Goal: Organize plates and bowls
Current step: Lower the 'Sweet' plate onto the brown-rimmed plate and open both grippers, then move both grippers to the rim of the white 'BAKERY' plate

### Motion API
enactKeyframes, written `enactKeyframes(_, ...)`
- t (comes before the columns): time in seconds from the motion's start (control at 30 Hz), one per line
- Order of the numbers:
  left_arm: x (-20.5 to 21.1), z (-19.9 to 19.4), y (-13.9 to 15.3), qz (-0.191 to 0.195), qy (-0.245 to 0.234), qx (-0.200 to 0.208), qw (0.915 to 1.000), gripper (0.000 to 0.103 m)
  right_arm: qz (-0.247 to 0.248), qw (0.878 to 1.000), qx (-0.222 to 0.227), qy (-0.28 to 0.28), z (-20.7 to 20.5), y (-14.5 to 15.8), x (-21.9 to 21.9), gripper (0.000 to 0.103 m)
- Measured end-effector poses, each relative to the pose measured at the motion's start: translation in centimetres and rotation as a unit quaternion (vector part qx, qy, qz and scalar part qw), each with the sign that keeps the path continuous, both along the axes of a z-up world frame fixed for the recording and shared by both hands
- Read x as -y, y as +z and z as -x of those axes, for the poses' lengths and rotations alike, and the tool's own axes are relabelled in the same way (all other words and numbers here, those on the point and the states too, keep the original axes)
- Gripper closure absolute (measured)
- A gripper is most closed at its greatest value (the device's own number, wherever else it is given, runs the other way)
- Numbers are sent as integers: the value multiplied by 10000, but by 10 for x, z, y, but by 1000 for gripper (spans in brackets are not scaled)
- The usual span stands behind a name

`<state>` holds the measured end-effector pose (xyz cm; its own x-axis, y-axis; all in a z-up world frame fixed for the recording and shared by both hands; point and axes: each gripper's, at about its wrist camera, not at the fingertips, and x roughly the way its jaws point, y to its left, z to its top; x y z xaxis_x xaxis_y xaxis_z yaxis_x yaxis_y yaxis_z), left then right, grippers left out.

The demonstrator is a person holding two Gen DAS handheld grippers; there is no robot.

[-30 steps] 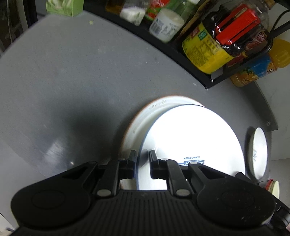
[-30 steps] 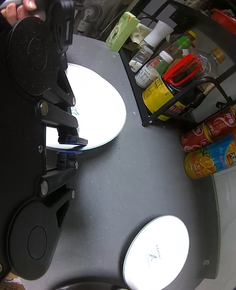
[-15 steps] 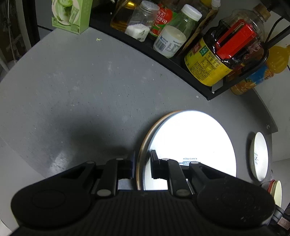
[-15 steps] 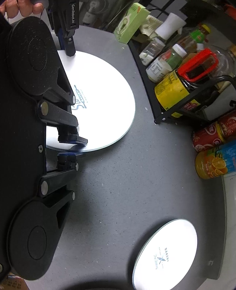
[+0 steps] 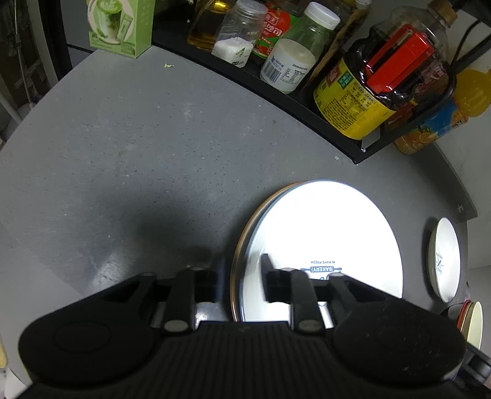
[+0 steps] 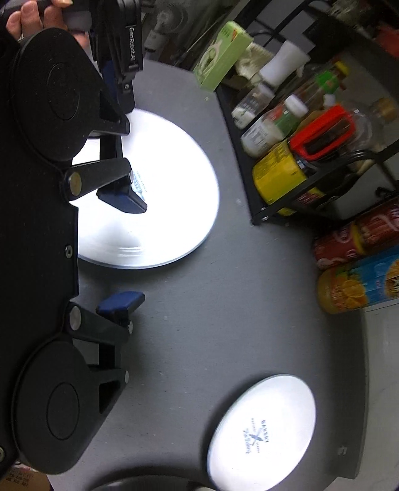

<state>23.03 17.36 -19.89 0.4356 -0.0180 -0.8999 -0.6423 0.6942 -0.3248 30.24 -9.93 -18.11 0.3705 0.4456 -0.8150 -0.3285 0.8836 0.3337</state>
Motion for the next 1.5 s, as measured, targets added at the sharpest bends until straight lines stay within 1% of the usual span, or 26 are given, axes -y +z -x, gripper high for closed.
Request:
enactKeyframes(0.03,1,-1,3,-45,-23,27,10000,66,-20,10000,19,-41,-1,2,2,40)
enactKeyframes(0.1,4,-2,8,-111,-42,46,9999,47,-50,9998,65,-171,-2,6,7,38)
enactKeyframes(0.2,7,-3,18,-127,-6,111,9999,34,-142,9994,134,-288,-3,14,14,30)
enactKeyframes(0.23,9,-4,21,-134,-34,155,9998,32,-112,9993,181,-315,-3,18,16,27)
enactKeyframes(0.3,15,-6,27,-176,-118,227,9995,26,46,9988,341,-344,-2,25,21,26)
enactKeyframes(0.33,18,-8,30,-198,-147,271,9993,25,78,9986,407,-343,-2,29,24,26)
enactKeyframes(0.47,34,-15,42,-326,-303,326,9985,14,88,9972,631,-388,-5,43,40,24)
enactKeyframes(0.57,47,-23,49,-383,-437,382,9976,10,69,9961,764,-444,-9,52,52,19)
enactKeyframes(0.6,51,-26,51,-419,-470,402,9972,8,48,9959,771,-468,-12,55,57,15)
enactKeyframes(0.7,65,-36,59,-509,-644,574,9950,2,45,9941,852,-667,-18,60,71,14)
enactKeyframes(0.83,84,-51,68,-451,-814,740,9929,1,194,9914,1041,-773,-26,67,86,14)
enactKeyframes(1.0,106,-72,75,-428,-1031,804,9905,1,277,9864,1166,-1124,-41,73,110,14)
enactKeyframes(1.07,113,-80,76,-397,-1093,843,9896,1,346,9853,1207,-1156,-49,73,120,14)
enactKeyframes(1.17,125,-93,77,-496,-1166,823,9885,1,308,9861,1156,-1152,-62,73,136,14)
enactKeyframes(1.27,137,-108,76,-473,-1250,819,9876,1,321,9863,1120,-1168,-73,71,149,14)
enactKeyframes(1.4,156,-129,72,-480,-1330,772,9869,1,227,9885,869,-1217,-92,67,166,14)
enactKeyframes(1.5,169,-145,69,-454,-1391,716,9866,1,335,9881,782,-1282,-105,61,175,10)
